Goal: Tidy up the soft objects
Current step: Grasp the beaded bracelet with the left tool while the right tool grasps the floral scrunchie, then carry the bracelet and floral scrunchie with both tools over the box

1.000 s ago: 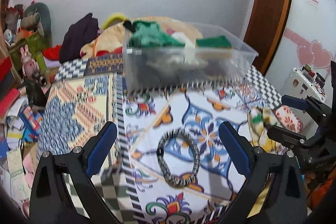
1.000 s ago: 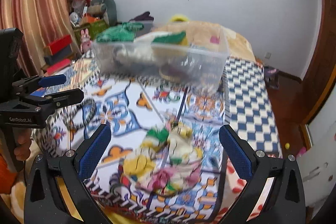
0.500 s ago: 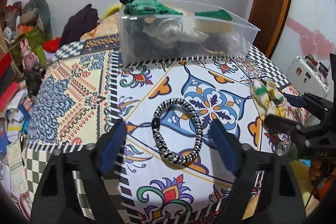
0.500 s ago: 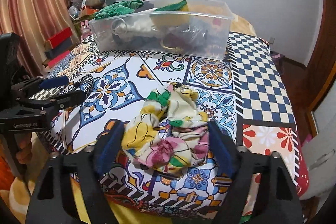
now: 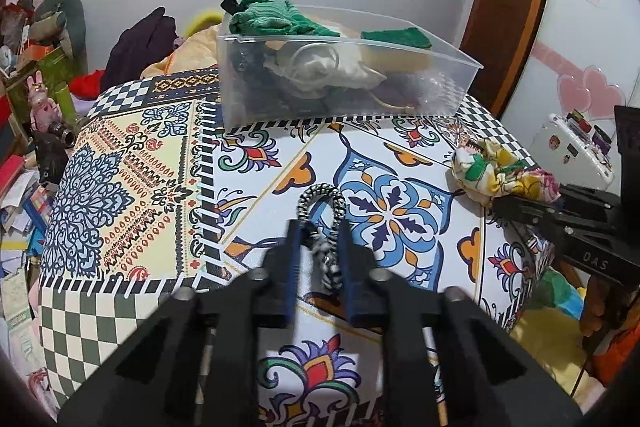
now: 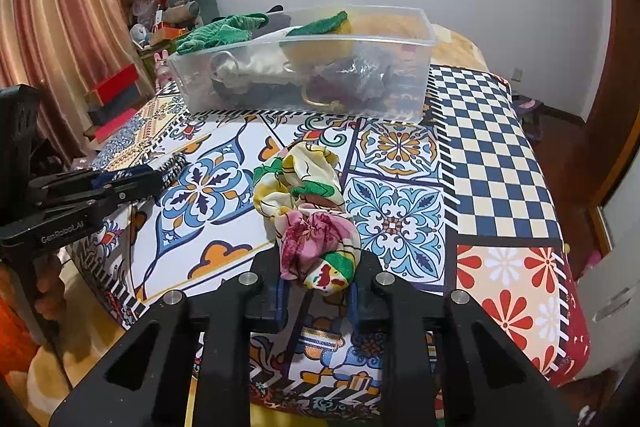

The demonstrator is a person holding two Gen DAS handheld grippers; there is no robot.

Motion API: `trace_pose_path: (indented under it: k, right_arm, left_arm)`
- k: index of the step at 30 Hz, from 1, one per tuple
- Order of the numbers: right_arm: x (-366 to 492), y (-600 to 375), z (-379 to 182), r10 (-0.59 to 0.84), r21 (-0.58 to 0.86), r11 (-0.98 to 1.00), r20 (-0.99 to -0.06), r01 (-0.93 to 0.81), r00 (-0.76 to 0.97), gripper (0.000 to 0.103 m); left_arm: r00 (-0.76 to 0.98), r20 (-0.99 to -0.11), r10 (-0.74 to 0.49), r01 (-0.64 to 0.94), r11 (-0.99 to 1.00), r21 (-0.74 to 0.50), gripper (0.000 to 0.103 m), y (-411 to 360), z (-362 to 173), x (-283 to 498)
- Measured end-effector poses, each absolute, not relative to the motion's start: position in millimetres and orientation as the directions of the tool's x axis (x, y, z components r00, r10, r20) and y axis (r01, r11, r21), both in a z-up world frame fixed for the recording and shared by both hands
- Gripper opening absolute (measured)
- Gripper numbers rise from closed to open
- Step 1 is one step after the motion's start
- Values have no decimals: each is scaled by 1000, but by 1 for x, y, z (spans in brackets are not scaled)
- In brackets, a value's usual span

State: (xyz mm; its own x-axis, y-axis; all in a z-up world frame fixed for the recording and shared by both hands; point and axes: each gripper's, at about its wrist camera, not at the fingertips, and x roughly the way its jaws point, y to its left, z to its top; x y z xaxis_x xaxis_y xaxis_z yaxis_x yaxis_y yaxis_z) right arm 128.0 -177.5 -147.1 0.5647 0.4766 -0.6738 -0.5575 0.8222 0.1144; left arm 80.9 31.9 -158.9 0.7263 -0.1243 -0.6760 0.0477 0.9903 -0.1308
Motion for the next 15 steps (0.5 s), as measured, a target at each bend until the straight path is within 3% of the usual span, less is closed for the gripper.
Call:
trace_pose_path:
  k: [3, 15]
  right_arm:
    - [128, -176, -141, 485, 115, 818, -664, -563, 569, 19]
    - [140, -171, -97, 502, 74, 820, -569, -567, 652, 19]
  left_arm:
    - [727, -673, -135, 52, 989, -141, 6, 32, -155, 82]
    - [802, -586, -117, 67, 992, -107, 6, 32, -108, 94]
